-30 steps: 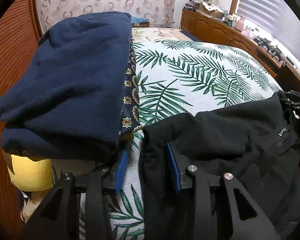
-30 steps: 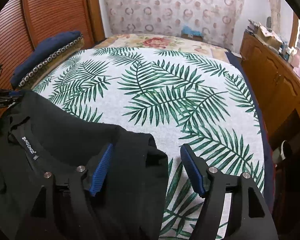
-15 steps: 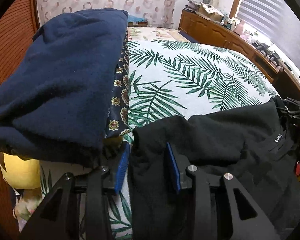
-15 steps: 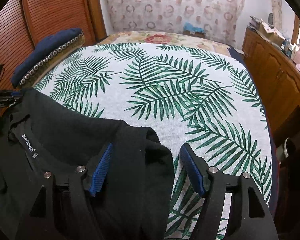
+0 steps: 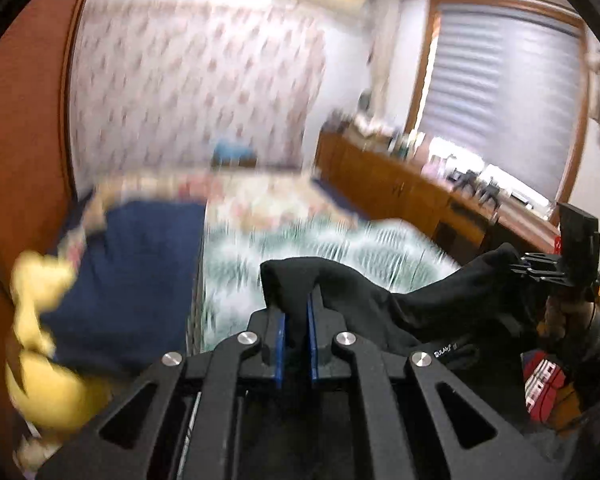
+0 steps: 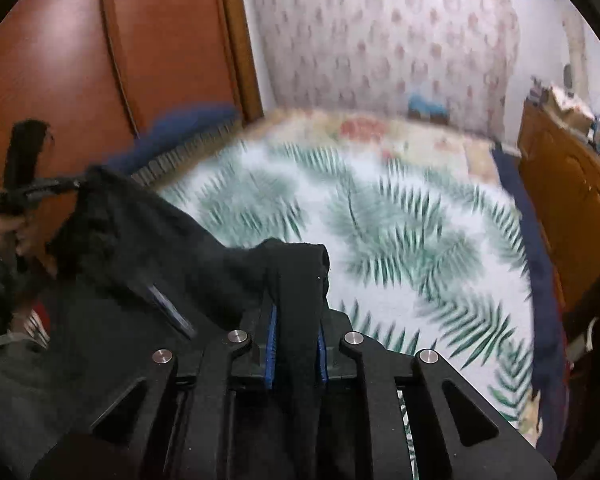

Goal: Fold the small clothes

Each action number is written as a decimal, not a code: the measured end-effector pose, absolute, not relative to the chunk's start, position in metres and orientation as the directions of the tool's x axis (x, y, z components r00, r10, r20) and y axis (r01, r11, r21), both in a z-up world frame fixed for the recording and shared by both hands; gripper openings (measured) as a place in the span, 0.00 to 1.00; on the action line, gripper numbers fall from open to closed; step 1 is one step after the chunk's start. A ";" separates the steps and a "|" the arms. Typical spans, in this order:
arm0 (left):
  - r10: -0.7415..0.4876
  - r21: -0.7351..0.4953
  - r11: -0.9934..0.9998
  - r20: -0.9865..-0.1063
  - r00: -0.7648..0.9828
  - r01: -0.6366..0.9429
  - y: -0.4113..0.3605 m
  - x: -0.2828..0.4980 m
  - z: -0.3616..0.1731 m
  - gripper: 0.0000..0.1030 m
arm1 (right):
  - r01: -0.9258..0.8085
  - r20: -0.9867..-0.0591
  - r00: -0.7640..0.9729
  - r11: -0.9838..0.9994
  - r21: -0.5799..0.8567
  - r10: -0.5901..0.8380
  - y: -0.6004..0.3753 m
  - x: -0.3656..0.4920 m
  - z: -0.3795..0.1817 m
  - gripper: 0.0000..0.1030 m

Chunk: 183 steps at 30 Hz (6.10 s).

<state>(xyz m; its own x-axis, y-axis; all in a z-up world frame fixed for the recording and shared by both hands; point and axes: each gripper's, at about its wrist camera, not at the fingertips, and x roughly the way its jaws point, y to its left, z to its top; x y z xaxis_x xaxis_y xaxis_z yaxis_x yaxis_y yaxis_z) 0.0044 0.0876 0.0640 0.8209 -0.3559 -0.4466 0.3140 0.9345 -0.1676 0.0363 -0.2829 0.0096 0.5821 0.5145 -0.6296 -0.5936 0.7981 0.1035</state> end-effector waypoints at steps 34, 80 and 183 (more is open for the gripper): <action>-0.291 -0.018 0.957 0.021 0.957 0.291 0.132 -0.081 0.257 0.06 | -0.531 -0.081 0.847 0.834 -0.148 0.525 -0.332 -0.086 0.325 0.12; -0.233 -0.061 0.963 -0.678 0.697 0.262 0.061 0.169 -0.009 0.36 | -0.316 -0.698 0.678 0.949 0.006 0.231 -0.347 0.187 0.020 0.60; -0.260 -0.224 0.960 -0.468 0.845 0.171 0.066 0.063 -0.015 0.00 | -0.350 -0.565 0.751 0.932 0.097 0.341 -0.343 0.084 0.023 0.01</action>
<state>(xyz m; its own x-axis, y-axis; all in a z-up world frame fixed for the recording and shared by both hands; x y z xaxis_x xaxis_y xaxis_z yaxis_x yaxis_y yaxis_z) 0.0627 0.0663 -0.0152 0.8445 -0.2596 -0.4684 0.1706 0.9595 -0.2242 0.0844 -0.3430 0.0234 0.7511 0.3411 -0.5652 -0.3503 0.9316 0.0968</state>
